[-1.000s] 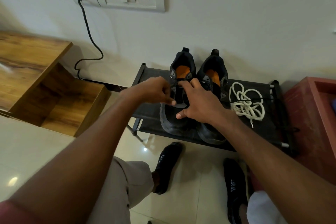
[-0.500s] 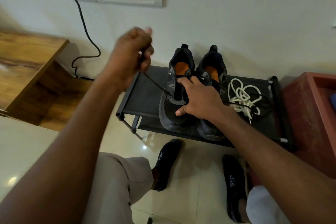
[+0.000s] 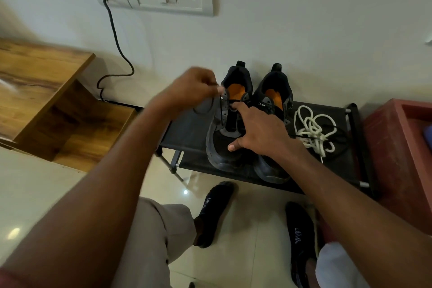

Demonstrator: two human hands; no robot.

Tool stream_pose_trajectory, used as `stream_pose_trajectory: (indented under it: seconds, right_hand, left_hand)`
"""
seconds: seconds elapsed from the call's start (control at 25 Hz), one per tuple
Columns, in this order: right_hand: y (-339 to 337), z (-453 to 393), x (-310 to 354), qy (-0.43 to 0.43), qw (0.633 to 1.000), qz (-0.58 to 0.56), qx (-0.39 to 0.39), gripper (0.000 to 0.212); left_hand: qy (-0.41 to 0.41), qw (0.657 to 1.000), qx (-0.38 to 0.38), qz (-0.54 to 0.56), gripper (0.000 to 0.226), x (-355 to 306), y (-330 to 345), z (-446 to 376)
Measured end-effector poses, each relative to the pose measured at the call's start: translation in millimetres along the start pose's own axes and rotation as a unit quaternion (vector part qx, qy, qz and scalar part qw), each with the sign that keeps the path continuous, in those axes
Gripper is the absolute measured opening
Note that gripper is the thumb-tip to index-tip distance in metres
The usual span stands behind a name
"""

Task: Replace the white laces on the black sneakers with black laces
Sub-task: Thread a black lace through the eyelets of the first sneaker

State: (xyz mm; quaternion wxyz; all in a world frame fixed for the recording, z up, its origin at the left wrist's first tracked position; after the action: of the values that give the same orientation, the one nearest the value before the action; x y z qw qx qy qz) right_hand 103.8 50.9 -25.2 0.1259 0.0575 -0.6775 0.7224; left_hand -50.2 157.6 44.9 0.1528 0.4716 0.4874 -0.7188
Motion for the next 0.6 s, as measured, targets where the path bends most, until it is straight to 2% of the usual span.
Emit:
stream_pose_trajectory:
  seconds: [0.04,0.08,0.12,0.16,0.2,0.24,0.28,0.32,0.36,0.4,0.48,0.6]
  right_hand:
    - [0,-1,0,-0.001,1.0,-0.002,0.001,0.117]
    - [0,-1,-1,-0.001,1.0,-0.001,0.0,0.117]
    - [0,-1,0,-0.001,1.0,0.001,-0.002,0.117]
    - [0,-1,0,-0.001,1.0,0.003,-0.002,0.116]
    - [0,0,0,-0.001,1.0,0.004,-0.003,0.116]
    - [0,1,1,0.0,1.0,0.005,-0.004,0.115]
    - [0,2,1,0.002,1.0,0.007,-0.005,0.115]
    - [0,2,1,0.002,1.0,0.008,-0.006,0.115]
    - [-1,3,1,0.002,1.0,0.008,-0.007,0.116]
    - [-1,2,1,0.002,1.0,0.007,-0.006,0.116]
    - [0,2,1,0.002,1.0,0.006,-0.006,0.117]
    - [0,1,0,0.003,1.0,0.004,-0.009,0.119]
  left_hand:
    - [0.04,0.988,-0.042,0.142,0.021,-14,-14,4]
    - [0.063,0.955,-0.07,0.283,0.018,-25,-27,9]
    - [0.068,0.916,-0.088,0.386,0.017,-31,-34,13]
    - [0.056,0.897,-0.109,0.424,0.016,-32,-35,16]
    - [0.028,0.91,-0.134,0.391,0.016,-30,-32,17]
    - [-0.005,0.944,-0.148,0.294,0.016,-20,-26,14]
    - [-0.028,0.979,-0.138,0.146,0.019,-9,-17,9]
    - [-0.033,0.995,-0.093,-0.015,0.023,4,-5,5]
    - [-0.035,0.989,-0.017,-0.143,0.026,16,9,3]
    - [-0.042,0.971,0.057,-0.227,0.028,28,22,2]
    - [-0.069,0.948,0.131,-0.281,0.031,43,38,1]
    - [-0.052,0.956,0.118,-0.265,0.027,36,38,-4]
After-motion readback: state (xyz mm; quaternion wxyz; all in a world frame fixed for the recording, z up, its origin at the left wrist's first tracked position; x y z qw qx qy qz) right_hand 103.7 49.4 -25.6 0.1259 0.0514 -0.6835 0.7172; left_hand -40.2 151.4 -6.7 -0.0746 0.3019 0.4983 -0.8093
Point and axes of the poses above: each hand's wrist, its own z-axis away from the middle knuckle, its own y-axis out of the palm, x = y × z, the point moved 3 cm from there along -z, towards the middle knuckle, and after that the axes turned 6 degrees about -x, right-handed, at the moved point
